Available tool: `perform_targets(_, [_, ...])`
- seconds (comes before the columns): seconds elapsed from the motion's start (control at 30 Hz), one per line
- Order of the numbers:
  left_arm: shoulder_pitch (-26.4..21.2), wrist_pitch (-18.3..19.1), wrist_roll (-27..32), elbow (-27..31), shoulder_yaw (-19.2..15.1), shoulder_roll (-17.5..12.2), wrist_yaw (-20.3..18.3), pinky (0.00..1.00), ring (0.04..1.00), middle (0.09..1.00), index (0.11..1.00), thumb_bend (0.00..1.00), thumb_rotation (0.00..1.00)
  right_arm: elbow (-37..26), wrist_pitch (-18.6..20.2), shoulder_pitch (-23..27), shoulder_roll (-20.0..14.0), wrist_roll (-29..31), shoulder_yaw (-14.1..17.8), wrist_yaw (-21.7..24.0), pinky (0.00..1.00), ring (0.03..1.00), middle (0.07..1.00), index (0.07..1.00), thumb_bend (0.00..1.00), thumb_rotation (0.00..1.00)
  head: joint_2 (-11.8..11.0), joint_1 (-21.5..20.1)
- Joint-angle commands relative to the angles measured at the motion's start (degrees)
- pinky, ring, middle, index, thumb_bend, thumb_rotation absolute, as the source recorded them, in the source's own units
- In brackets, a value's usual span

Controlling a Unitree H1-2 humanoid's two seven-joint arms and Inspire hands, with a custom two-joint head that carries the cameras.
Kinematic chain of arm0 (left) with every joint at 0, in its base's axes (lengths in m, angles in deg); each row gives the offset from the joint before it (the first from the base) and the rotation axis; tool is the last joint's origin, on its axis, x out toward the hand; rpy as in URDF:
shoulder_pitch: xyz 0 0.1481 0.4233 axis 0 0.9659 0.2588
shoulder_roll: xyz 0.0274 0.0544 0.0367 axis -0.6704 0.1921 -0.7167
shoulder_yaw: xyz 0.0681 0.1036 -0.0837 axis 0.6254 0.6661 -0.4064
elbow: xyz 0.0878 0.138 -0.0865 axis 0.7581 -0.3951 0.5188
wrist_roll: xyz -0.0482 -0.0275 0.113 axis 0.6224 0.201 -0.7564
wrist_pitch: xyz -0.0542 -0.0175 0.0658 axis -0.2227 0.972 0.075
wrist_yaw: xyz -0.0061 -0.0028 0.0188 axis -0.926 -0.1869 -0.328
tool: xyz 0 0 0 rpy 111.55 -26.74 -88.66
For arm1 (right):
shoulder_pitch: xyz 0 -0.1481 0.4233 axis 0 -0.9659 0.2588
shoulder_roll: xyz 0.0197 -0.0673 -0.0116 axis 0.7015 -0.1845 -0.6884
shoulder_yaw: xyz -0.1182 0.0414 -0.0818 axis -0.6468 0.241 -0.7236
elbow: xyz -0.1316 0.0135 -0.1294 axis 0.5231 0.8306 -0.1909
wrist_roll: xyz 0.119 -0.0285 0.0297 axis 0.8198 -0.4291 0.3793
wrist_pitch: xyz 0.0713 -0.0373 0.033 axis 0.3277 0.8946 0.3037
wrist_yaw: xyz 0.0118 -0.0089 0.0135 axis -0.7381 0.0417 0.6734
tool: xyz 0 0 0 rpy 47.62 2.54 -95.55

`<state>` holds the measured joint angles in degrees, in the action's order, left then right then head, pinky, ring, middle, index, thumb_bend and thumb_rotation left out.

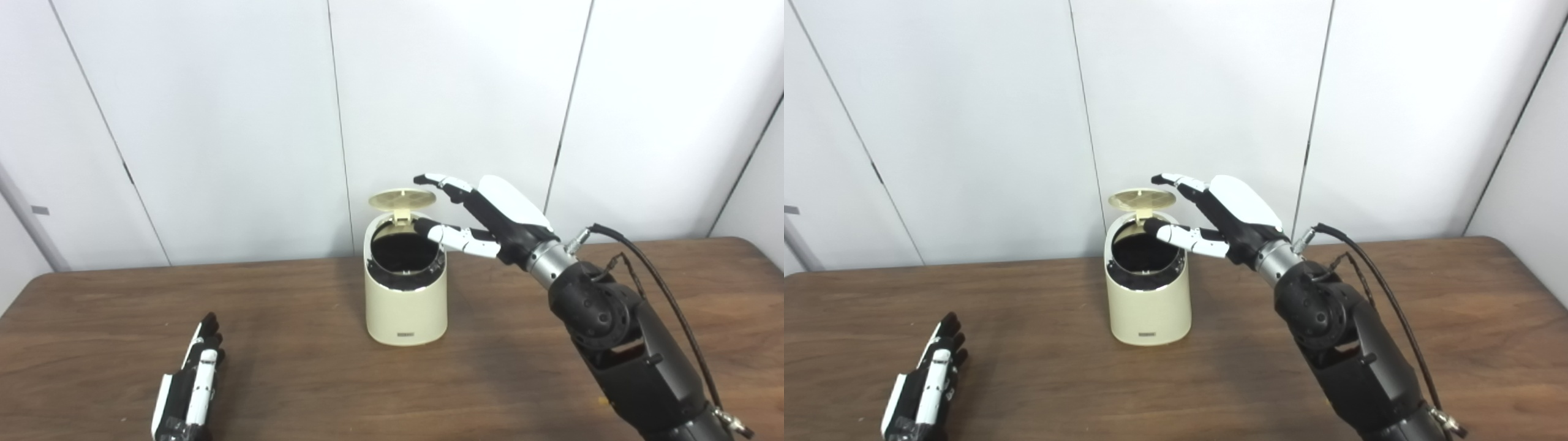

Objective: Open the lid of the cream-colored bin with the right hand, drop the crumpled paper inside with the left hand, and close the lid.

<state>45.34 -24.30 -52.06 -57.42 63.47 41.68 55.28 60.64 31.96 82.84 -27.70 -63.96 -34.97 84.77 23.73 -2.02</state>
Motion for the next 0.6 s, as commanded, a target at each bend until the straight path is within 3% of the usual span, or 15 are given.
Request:
perform_targets(0.0, [2.23,0.29,-0.01,-1.57,0.68,1.3,0.41,1.0,1.0,1.0,1.0,0.31,0.82,-1.34,-0.73,3.53,-0.55,-0.71,0.22,0.01,0.83,0.91,0.911,0.882,0.52,0.97,0.03,-0.05])
perform_targets(0.57, [2.44,-0.14,0.2,-1.71,0.78,1.89,0.44,1.0,1.0,1.0,1.0,0.34,0.8,0.57,-1.94,6.32,-1.0,-0.63,-0.47,3.05,0.79,0.909,0.901,0.879,0.58,0.98,1.16,0.21])
